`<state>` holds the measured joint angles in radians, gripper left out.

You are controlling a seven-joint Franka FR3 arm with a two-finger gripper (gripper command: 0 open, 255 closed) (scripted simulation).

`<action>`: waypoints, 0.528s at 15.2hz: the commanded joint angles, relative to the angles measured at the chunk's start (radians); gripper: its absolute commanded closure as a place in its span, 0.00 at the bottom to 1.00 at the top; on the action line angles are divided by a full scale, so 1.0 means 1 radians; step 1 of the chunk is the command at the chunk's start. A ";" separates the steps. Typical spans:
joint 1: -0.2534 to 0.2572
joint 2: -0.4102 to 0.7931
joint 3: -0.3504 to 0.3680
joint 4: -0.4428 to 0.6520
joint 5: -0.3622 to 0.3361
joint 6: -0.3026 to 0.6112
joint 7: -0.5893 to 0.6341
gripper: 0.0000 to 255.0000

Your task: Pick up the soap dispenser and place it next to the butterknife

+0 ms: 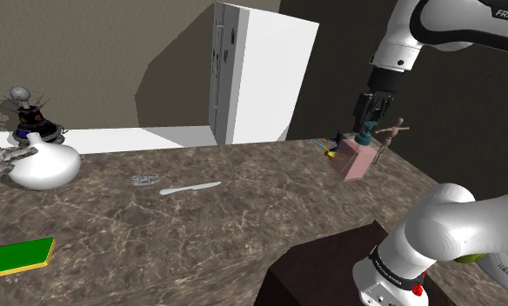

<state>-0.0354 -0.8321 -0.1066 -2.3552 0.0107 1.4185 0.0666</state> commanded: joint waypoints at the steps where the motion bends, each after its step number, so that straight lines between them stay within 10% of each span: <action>1: 0.001 0.012 -0.001 0.033 0.000 -0.022 -0.001 1.00; 8: 0.017 0.065 0.040 0.121 0.037 -0.055 0.045 1.00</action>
<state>-0.0235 -0.7798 -0.0819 -2.2430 0.0348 1.3598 0.0951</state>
